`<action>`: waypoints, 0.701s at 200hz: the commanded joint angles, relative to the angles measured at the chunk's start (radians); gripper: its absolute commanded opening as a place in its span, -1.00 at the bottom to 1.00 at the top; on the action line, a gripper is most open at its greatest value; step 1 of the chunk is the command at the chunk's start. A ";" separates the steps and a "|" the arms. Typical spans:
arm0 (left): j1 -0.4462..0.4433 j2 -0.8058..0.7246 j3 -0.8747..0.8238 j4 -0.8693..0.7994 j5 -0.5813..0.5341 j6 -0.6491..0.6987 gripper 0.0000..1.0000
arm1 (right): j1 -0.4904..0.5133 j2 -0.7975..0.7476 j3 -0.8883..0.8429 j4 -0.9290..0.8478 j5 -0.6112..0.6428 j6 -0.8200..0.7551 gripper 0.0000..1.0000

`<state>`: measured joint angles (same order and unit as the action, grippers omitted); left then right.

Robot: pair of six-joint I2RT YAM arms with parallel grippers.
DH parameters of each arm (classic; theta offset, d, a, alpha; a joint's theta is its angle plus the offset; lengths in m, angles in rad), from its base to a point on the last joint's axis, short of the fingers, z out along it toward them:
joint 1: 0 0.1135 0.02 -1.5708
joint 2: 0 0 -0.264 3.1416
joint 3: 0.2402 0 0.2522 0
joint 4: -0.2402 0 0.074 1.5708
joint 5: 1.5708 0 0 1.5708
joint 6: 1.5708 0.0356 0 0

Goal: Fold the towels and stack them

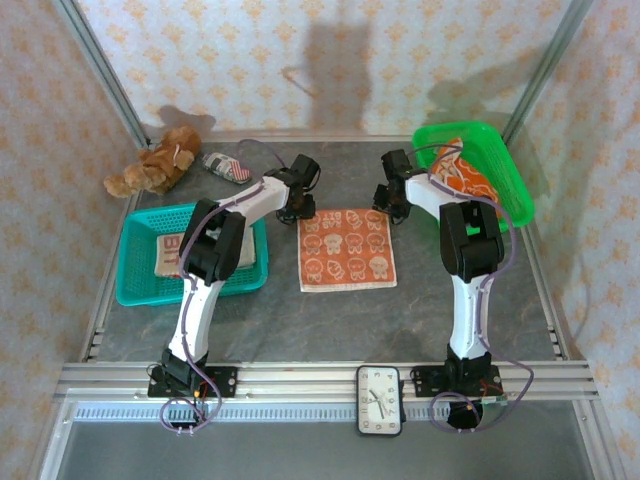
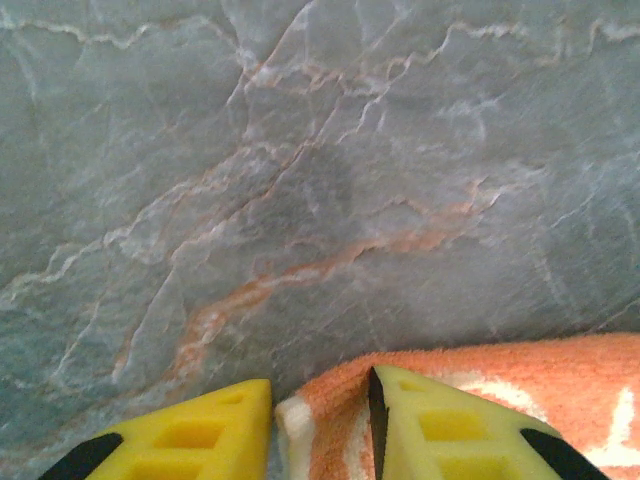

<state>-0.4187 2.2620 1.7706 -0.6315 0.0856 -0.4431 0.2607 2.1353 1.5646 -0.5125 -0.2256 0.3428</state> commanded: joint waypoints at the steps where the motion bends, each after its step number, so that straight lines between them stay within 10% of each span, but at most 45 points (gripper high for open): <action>1: 0.002 0.031 0.014 0.001 0.022 0.011 -0.44 | -0.006 0.030 0.018 -0.030 0.011 -0.010 -0.23; 38: 0.002 0.034 0.006 0.001 0.033 0.012 -0.45 | -0.006 0.027 -0.012 -0.017 0.005 0.004 -0.20; 84: 0.003 0.016 0.002 0.002 0.039 0.012 -0.86 | -0.006 0.007 -0.016 -0.003 -0.024 0.009 -1.00; 140: 0.001 -0.119 -0.052 0.036 0.001 0.042 -1.00 | -0.006 -0.129 -0.045 0.030 -0.037 -0.024 -1.00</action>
<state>-0.4126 2.2425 1.7496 -0.6121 0.1043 -0.4313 0.2481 2.1136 1.5490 -0.5034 -0.2573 0.3412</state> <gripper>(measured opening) 0.044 0.049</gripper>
